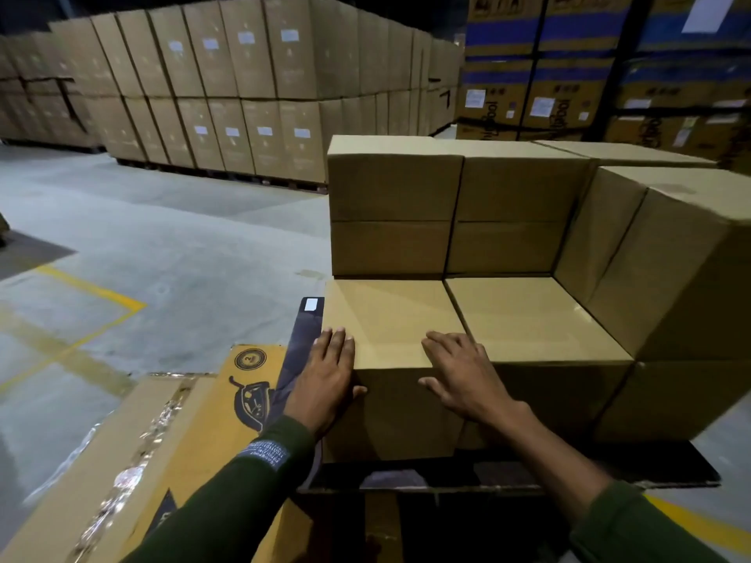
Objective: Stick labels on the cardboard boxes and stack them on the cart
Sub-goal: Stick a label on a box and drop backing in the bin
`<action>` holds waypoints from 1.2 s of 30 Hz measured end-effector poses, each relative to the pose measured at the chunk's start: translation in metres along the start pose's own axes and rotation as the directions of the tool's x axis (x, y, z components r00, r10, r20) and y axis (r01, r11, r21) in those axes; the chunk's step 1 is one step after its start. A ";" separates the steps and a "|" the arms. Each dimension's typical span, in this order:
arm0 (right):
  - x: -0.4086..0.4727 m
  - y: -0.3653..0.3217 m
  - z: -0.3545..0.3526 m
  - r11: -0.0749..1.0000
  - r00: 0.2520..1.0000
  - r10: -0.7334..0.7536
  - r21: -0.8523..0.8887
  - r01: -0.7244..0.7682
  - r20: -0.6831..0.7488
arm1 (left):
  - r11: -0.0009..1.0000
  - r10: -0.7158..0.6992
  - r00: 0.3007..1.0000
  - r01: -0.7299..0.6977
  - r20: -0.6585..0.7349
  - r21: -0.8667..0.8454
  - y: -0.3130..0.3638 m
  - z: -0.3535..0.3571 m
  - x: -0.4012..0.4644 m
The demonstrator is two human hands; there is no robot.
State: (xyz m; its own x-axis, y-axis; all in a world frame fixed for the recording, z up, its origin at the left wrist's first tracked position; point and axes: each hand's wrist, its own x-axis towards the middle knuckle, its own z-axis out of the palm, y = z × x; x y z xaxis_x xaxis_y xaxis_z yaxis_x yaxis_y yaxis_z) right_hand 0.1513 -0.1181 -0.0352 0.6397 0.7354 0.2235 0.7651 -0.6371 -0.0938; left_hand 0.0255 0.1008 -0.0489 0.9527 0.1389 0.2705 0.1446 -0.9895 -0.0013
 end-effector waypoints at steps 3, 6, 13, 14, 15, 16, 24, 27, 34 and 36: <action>0.003 0.006 0.000 1.000 1.000 0.002 0.011 -0.002 -0.001 | 1.000 0.003 1.000 -0.003 -0.011 0.005 0.002 0.001 0.004; 0.004 0.011 0.001 1.000 1.000 -0.010 0.017 0.010 -0.005 | 1.000 -0.007 1.000 0.007 -0.022 0.021 0.002 0.000 0.005; 0.005 0.021 0.001 0.998 1.000 0.023 0.051 -0.023 0.010 | 1.000 -0.024 1.000 0.025 -0.013 0.000 0.005 0.003 0.007; 0.005 0.021 0.001 0.998 1.000 0.026 0.057 -0.026 0.010 | 1.000 -0.027 1.000 0.027 -0.008 0.004 0.005 0.003 0.007; 0.005 0.022 0.001 0.998 1.000 0.028 0.063 -0.028 0.012 | 1.000 -0.027 1.000 0.027 -0.001 0.011 0.006 0.003 0.008; 0.005 0.022 0.001 0.997 0.999 0.030 0.072 -0.031 0.016 | 1.000 -0.029 1.000 0.028 0.005 0.014 0.006 0.003 0.008; 0.004 0.029 0.000 0.991 0.998 0.015 0.131 -0.023 0.066 | 0.999 -0.050 0.999 0.050 0.021 0.002 0.009 0.001 0.007; 0.005 0.029 0.000 0.989 0.997 0.022 0.142 -0.032 0.072 | 0.998 -0.059 0.997 0.059 0.043 0.006 0.009 0.001 0.008; 0.007 0.027 0.002 0.991 0.996 0.048 0.120 -0.057 0.072 | 0.999 -0.053 0.999 0.053 0.011 -0.013 0.011 -0.003 0.009; 0.007 0.027 0.002 0.991 0.996 0.050 0.120 -0.059 0.074 | 0.998 -0.056 0.998 0.056 0.017 -0.004 0.010 -0.003 0.009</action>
State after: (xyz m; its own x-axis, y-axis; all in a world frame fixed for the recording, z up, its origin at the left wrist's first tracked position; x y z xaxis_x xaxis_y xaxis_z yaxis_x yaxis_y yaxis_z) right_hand 0.1765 -0.1301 -0.0385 0.6811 0.7175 0.1456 0.7292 -0.6470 -0.2228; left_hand 0.0351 0.0921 -0.0439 0.9473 0.1948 0.2542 0.1967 -0.9803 0.0182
